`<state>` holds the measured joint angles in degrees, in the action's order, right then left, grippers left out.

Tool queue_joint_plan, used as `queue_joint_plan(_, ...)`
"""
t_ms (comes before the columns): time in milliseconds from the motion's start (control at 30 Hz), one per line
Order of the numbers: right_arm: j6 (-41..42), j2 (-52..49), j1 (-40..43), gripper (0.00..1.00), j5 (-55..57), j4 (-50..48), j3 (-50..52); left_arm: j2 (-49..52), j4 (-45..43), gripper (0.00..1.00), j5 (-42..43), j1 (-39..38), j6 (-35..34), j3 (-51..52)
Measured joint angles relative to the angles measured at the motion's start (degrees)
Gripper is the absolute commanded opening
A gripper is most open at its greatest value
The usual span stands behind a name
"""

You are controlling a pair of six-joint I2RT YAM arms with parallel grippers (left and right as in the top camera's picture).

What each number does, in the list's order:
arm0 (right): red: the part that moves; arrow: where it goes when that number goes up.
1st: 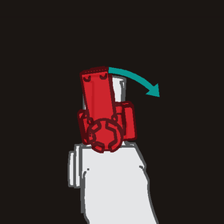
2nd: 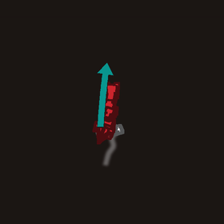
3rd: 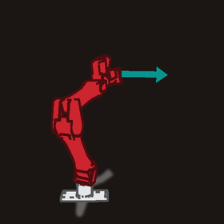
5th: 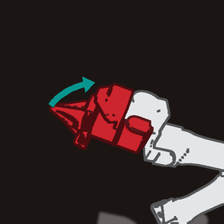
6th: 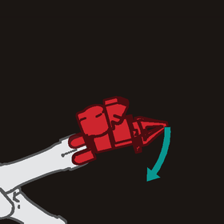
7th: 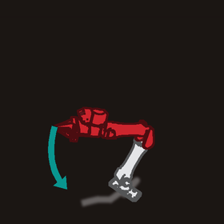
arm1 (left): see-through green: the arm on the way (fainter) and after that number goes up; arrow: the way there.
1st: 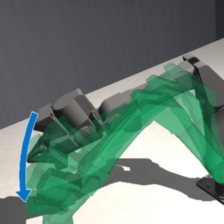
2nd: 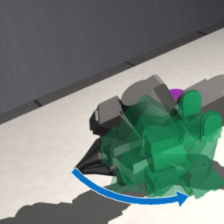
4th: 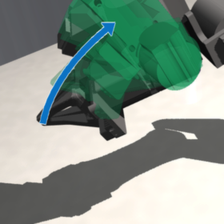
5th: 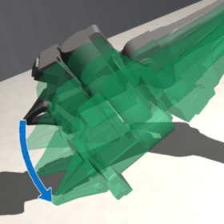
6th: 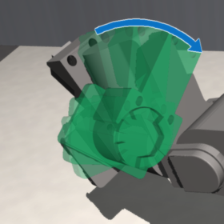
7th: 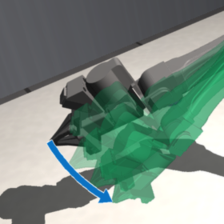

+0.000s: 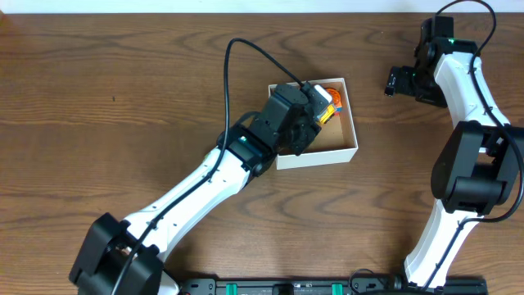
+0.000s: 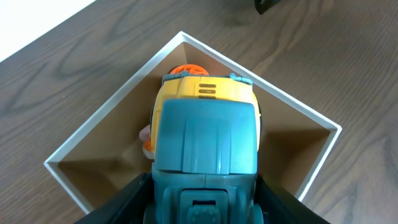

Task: Pack container
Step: 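Carry the truck over the white box with the left gripper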

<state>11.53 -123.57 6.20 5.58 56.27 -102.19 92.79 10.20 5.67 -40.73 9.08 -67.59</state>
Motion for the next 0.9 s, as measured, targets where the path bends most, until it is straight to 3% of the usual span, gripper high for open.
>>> queue_joint_plan(900, 0.0, -0.02, 0.0, 0.99, 0.02, 0.0, 0.0, 7.34, 0.0, 0.52, 0.0, 0.0, -2.91, 0.0)
